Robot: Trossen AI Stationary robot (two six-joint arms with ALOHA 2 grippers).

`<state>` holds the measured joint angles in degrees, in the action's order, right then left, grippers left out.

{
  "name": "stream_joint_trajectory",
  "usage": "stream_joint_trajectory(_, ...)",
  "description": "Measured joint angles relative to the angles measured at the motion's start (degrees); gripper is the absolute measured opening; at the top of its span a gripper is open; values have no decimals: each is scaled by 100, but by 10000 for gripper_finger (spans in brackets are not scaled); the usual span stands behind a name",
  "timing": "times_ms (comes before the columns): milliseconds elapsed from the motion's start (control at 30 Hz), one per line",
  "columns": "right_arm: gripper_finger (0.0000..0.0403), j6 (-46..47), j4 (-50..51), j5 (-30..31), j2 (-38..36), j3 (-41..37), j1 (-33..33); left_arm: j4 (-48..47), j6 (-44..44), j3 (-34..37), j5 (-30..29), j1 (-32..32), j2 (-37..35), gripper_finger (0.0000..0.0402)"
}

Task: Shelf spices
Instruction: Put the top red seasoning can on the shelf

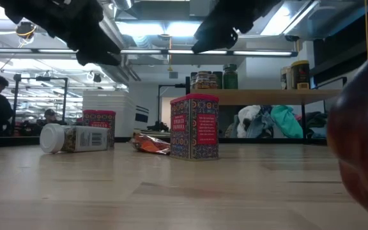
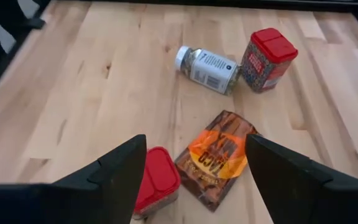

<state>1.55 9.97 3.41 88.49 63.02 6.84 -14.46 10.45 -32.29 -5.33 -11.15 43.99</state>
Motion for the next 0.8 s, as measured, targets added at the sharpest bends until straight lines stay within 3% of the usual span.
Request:
stream_joint_trajectory(233,280,-27,-43,506,20,0,-4,-438,183,0,-526,180,27,251)
stream_joint_trajectory(400,280,158,12,518,21,0,-6,-788,384,0,-578,192,113,251)
stream_joint_trajectory(600,280,219,7,517,201,0,-6,-1399,599,2,-1194,183,107,251)
stream_joint_trajectory(800,280,260,8,519,254,2,-6,-1478,568,2,-1228,166,276,251)
